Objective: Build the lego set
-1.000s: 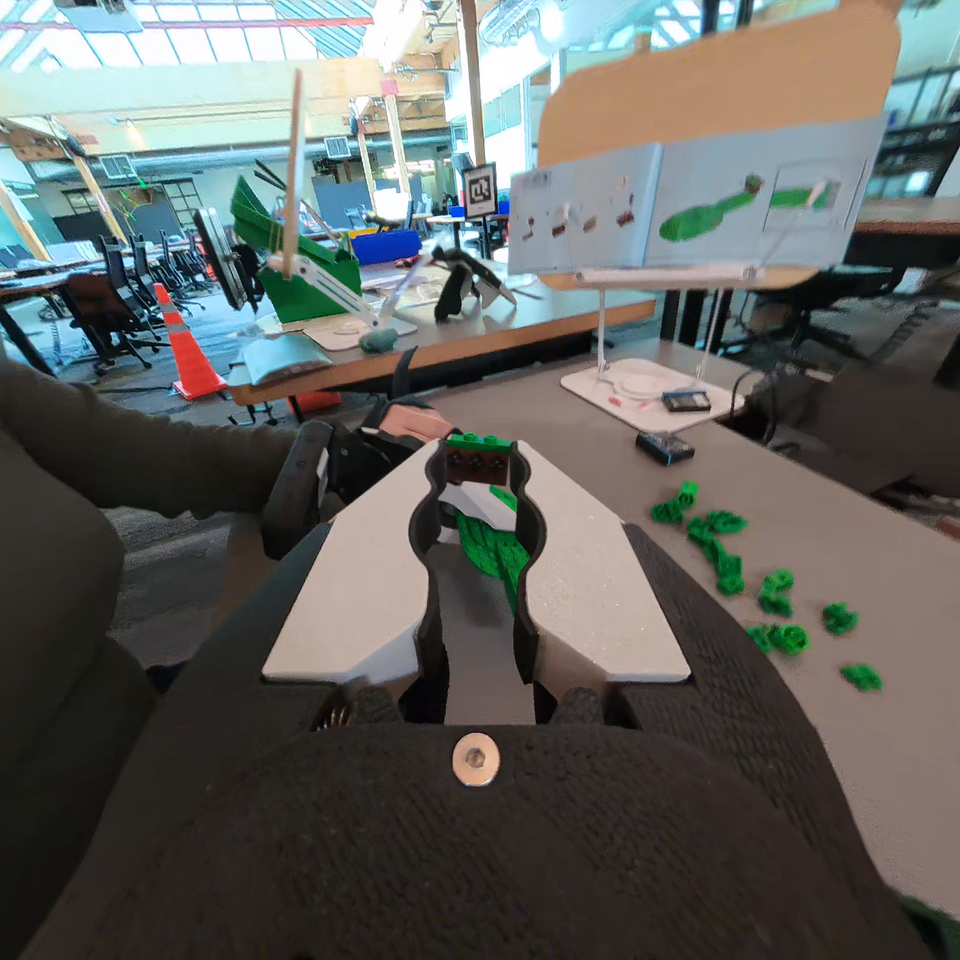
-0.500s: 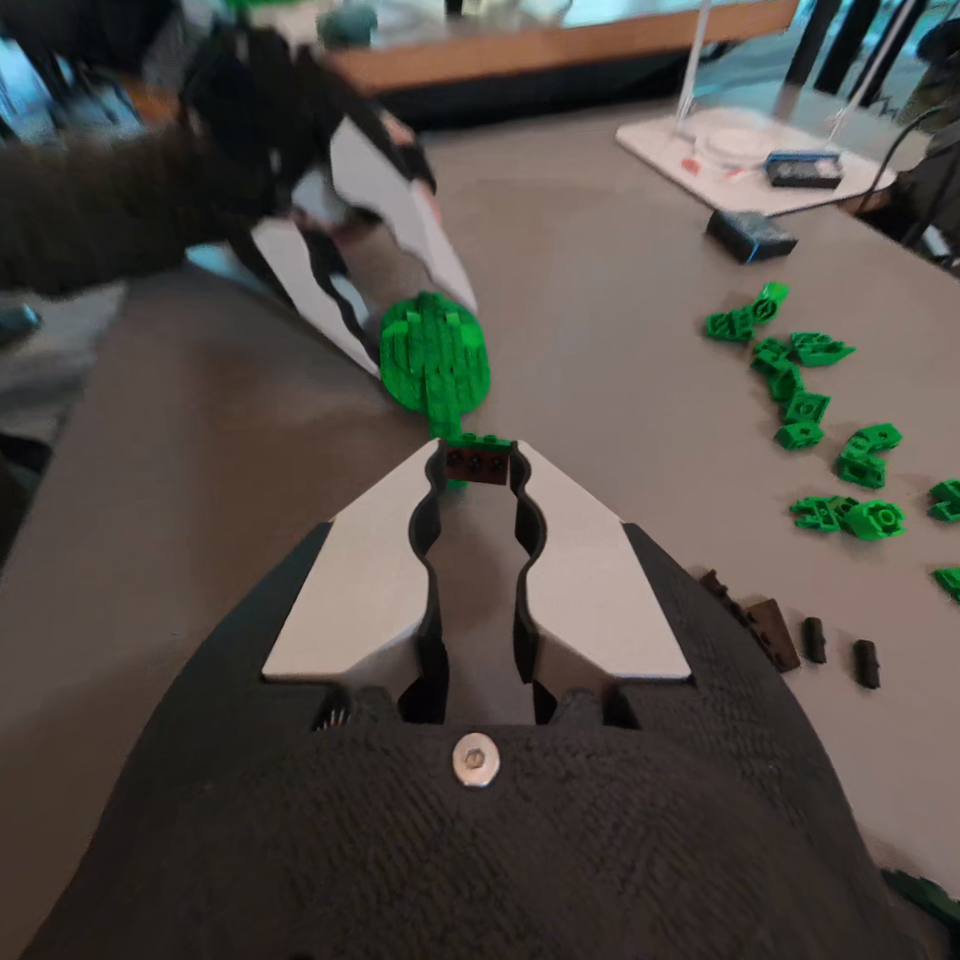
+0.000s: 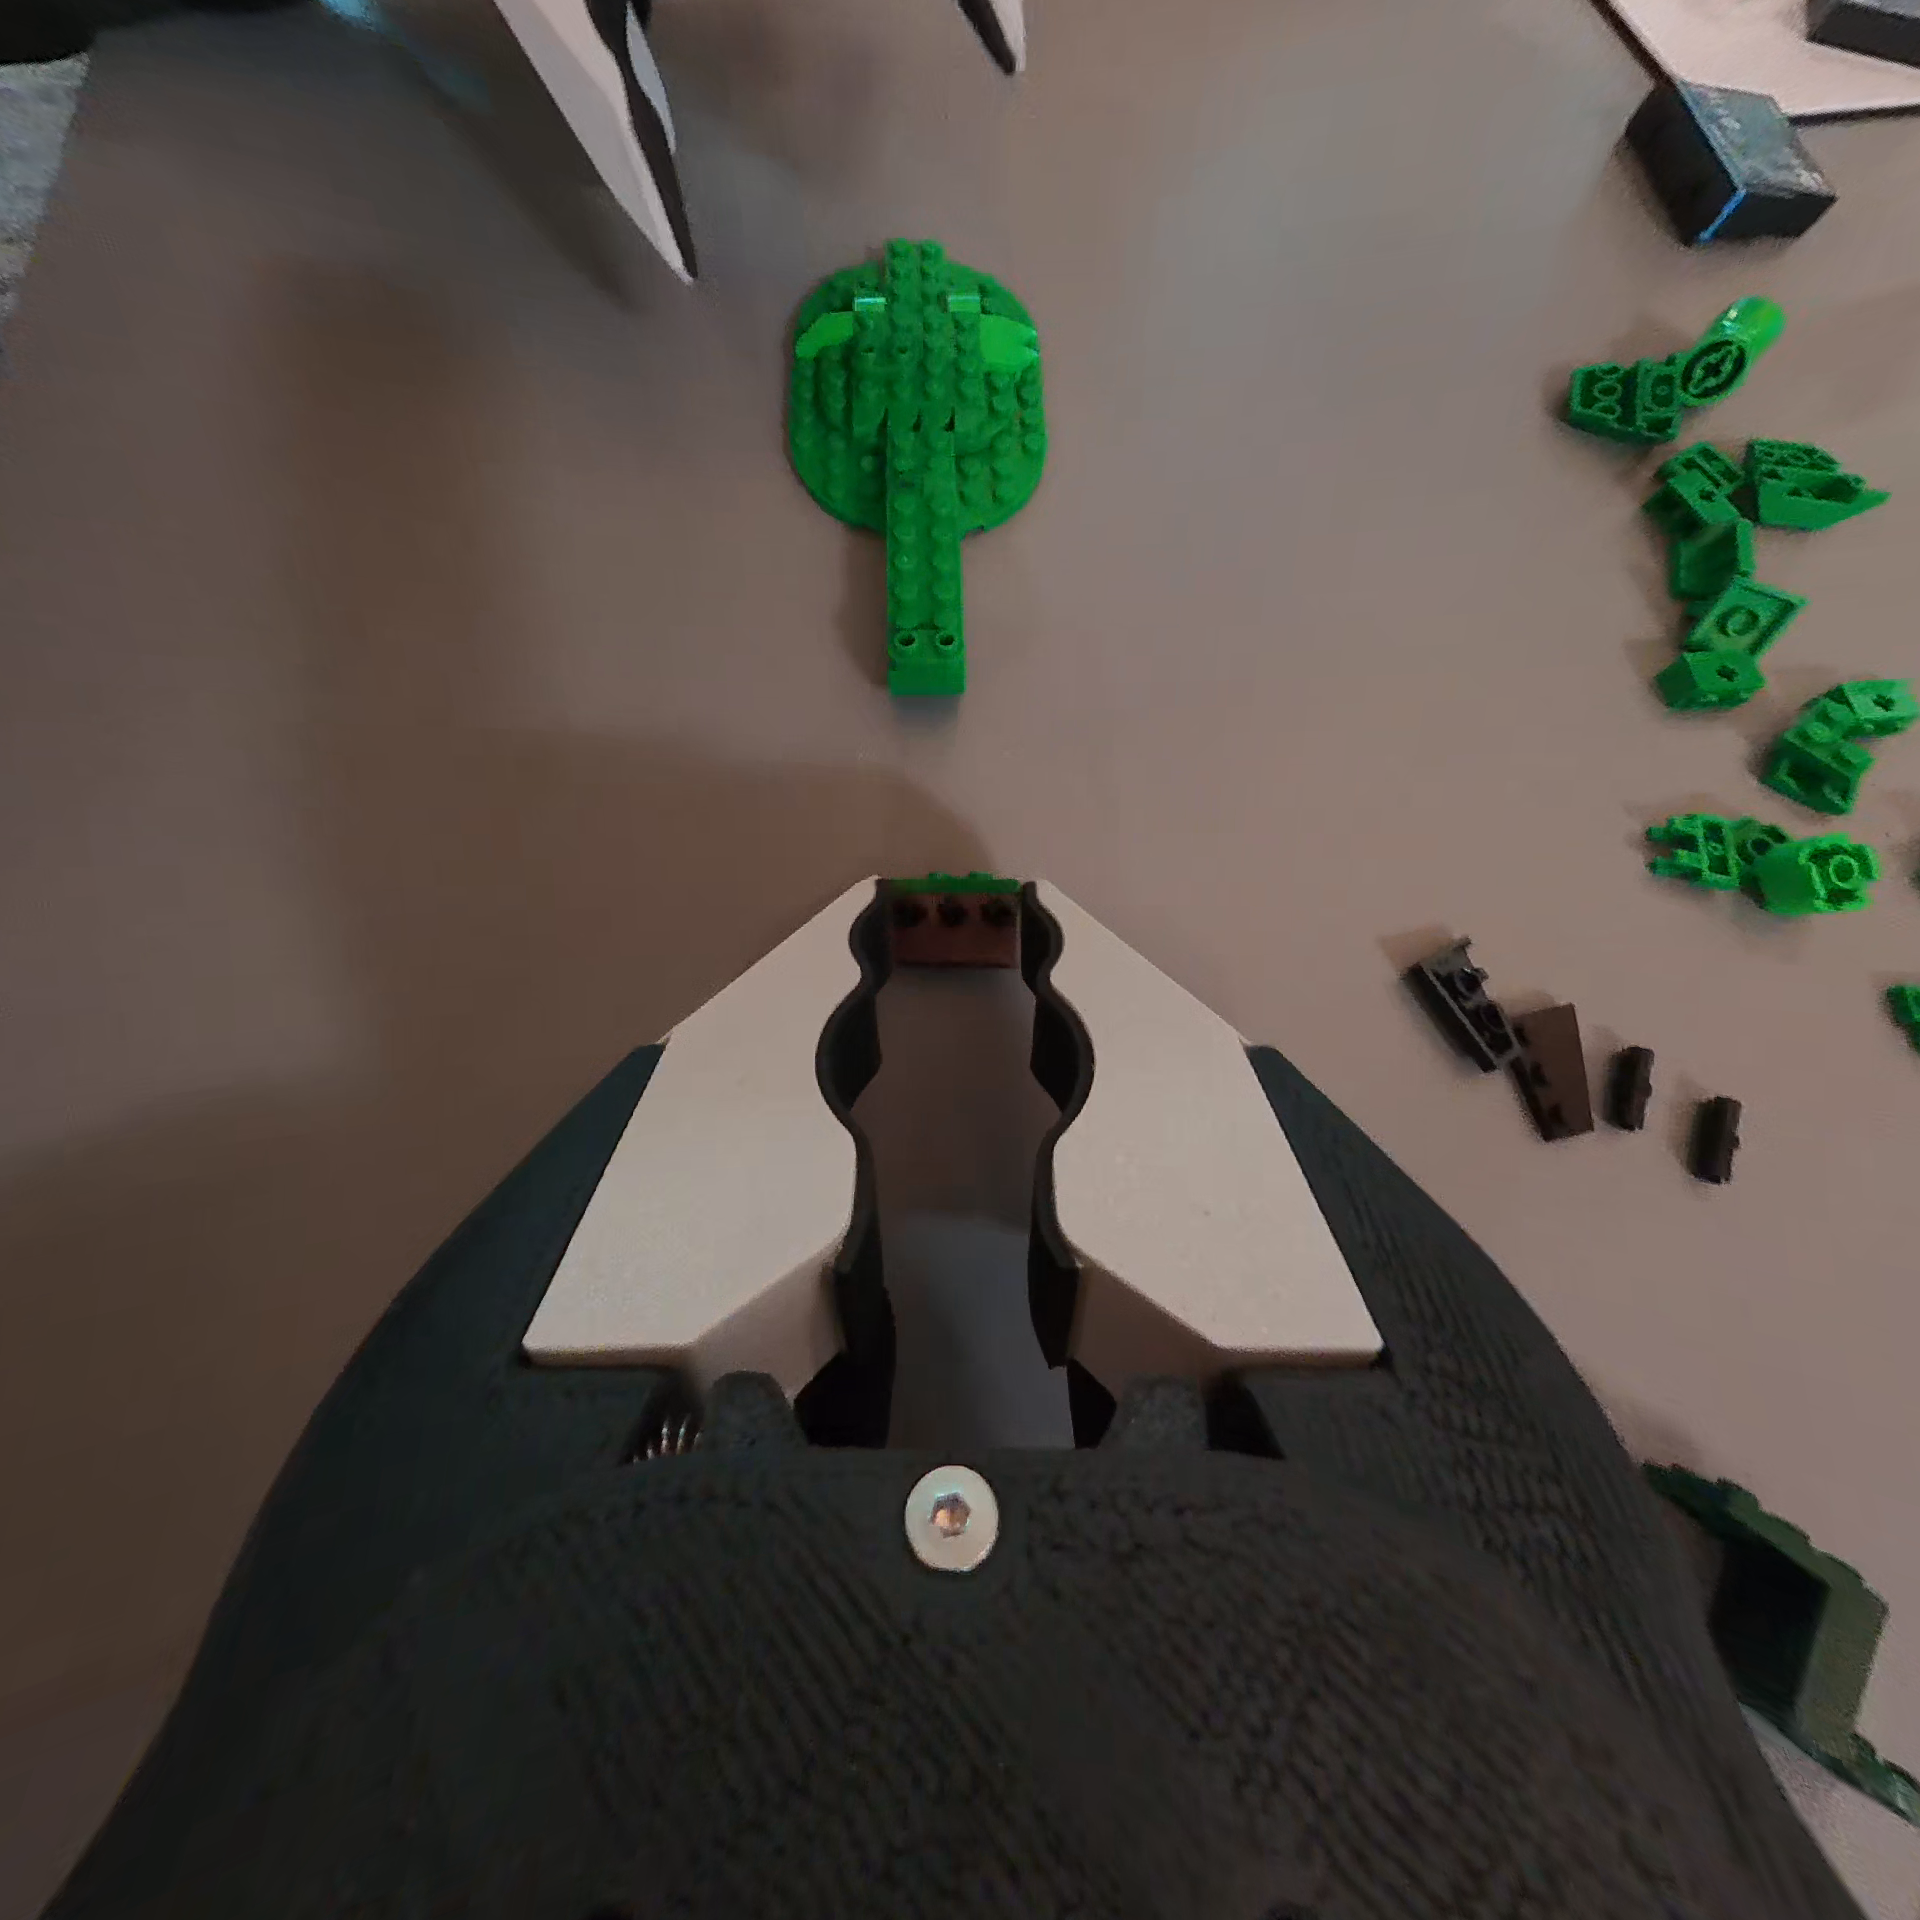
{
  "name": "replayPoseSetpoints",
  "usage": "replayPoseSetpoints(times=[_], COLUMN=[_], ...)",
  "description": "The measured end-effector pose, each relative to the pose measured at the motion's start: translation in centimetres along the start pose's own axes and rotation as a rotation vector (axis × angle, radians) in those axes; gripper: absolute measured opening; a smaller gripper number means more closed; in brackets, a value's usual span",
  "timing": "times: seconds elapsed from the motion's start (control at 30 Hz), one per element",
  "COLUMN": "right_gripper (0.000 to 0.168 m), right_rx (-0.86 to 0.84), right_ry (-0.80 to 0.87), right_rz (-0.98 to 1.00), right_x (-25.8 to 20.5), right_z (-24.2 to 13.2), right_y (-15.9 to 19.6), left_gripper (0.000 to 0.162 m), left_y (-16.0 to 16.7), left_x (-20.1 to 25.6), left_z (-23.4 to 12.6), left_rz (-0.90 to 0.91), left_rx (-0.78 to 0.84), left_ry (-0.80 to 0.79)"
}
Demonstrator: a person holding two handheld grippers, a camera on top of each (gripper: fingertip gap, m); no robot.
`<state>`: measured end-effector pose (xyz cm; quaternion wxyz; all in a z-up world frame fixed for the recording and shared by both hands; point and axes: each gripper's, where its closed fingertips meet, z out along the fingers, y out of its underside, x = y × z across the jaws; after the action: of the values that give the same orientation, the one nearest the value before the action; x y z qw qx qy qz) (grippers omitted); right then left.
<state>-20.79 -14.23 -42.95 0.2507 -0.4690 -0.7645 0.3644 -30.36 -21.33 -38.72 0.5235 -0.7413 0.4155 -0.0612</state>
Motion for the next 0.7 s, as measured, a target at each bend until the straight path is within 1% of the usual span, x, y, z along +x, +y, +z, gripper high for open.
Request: replayPoseSetpoints(times=[0.1,0.17,0.23,0.27,0.3,0.37,0.43,0.5,0.53,0.57,0.6,0.67,0.7], right_gripper=[0.035,0.037,0.036,0.032,0.024,0.023,0.023,0.023,0.023,0.023,0.023,0.023,0.023], right_rx=[-0.003,-0.081,-0.149,-0.149,-0.149,-0.126,0.023,0.244,0.347,0.435,0.504,0.582,0.604], right_ry=[0.010,0.029,0.055,0.058,0.067,0.083,0.035,-0.064,-0.111,-0.156,-0.198,-0.259,-0.287], right_rz=[0.064,0.071,0.060,0.067,0.076,0.096,0.174,0.277,0.319,0.356,0.382,0.413,0.420], right_x=[-0.1,-0.1,0.1,0.1,0.4,0.9,0.5,-0.7,-1.3,-1.9,-2.5,-3.6,-4.1], right_z=[-0.4,-0.2,0.1,0.2,0.2,0.3,0.4,0.2,0.1,-0.1,-0.2,-0.1,0.0], right_y=[-0.5,0.2,1.0,0.9,0.8,0.6,-1.8,-5.6,-7.4,-8.9,-10.1,-11.6,-12.1], left_gripper=[0.064,0.064,0.064,0.064,0.064,0.065,0.065,0.066,0.069,0.076,0.077,0.079,0.076], left_y=[-0.7,-1.1,-1.3,-1.4,-1.6,-2.2,-3.4,-5.0,-5.7,-6.4,-6.9,-7.7,-8.0], left_x=[0.1,0.2,0.3,0.4,0.5,0.7,0.7,0.6,0.8,0.6,0.6,1.2,1.4], left_z=[0.1,0.2,0.3,0.4,0.5,0.7,0.7,0.6,0.6,0.6,0.5,0.6,0.6], left_rz=[0.013,0.032,0.052,0.061,0.070,0.098,0.142,0.194,0.228,0.266,0.306,0.381,0.411], left_rx=[0.033,0.043,0.049,0.054,0.062,0.086,0.143,0.215,0.238,0.257,0.268,0.285,0.291], left_ry=[-0.011,-0.023,-0.030,-0.035,-0.039,-0.058,-0.110,-0.189,-0.227,-0.286,-0.336,-0.369,-0.389])
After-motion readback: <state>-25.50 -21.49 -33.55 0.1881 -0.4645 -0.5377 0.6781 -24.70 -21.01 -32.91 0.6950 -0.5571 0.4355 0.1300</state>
